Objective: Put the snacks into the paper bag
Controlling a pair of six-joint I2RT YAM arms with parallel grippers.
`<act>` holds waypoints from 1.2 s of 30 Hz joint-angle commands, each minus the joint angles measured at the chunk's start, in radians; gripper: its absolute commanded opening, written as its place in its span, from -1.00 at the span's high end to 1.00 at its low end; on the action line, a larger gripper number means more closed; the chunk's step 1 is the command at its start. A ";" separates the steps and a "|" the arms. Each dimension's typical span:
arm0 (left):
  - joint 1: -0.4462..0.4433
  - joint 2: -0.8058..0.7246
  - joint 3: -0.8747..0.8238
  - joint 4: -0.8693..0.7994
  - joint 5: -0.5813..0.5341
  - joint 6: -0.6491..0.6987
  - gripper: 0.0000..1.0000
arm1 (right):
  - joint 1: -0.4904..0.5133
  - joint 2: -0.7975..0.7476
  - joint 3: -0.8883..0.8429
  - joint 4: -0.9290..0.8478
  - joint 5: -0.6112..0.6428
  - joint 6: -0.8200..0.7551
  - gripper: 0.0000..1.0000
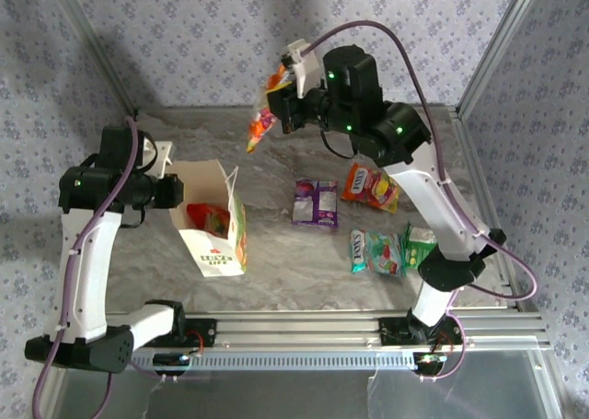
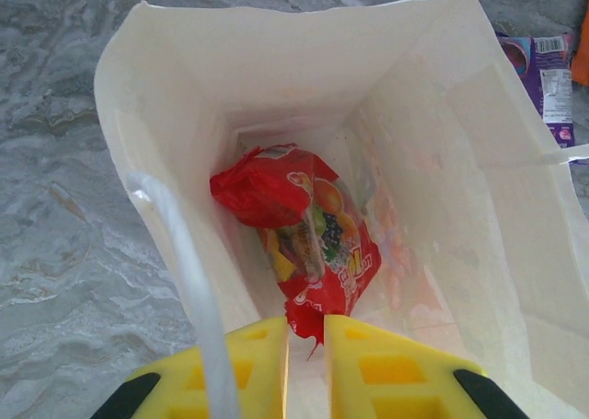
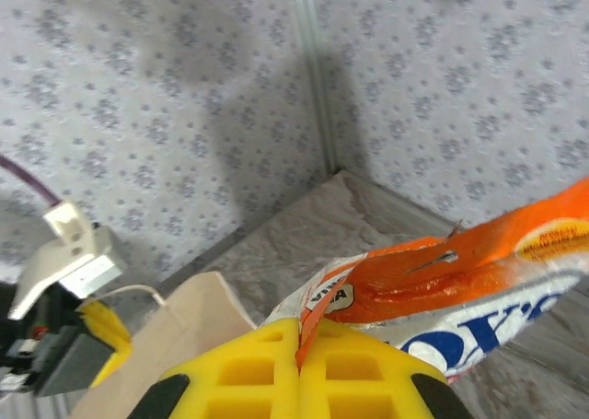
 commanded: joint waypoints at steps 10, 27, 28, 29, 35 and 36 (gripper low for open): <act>-0.002 -0.042 -0.002 0.008 -0.002 -0.035 0.62 | 0.089 0.056 0.153 0.019 -0.164 -0.094 1.00; 0.009 -0.069 -0.018 -0.005 0.004 -0.046 0.59 | 0.169 0.072 0.096 -0.003 -0.318 -0.216 1.00; 0.010 -0.071 -0.018 -0.004 0.004 -0.046 0.58 | 0.170 0.076 0.094 -0.005 -0.322 -0.217 1.00; 0.010 -0.072 -0.017 -0.004 0.004 -0.048 0.58 | 0.170 0.080 0.094 -0.007 -0.326 -0.214 1.00; 0.013 -0.079 -0.019 -0.014 0.004 -0.045 0.58 | 0.173 0.113 0.093 -0.028 -0.360 -0.196 1.00; 0.013 -0.079 -0.019 -0.013 0.005 -0.045 0.58 | 0.173 0.118 0.092 -0.030 -0.362 -0.196 1.00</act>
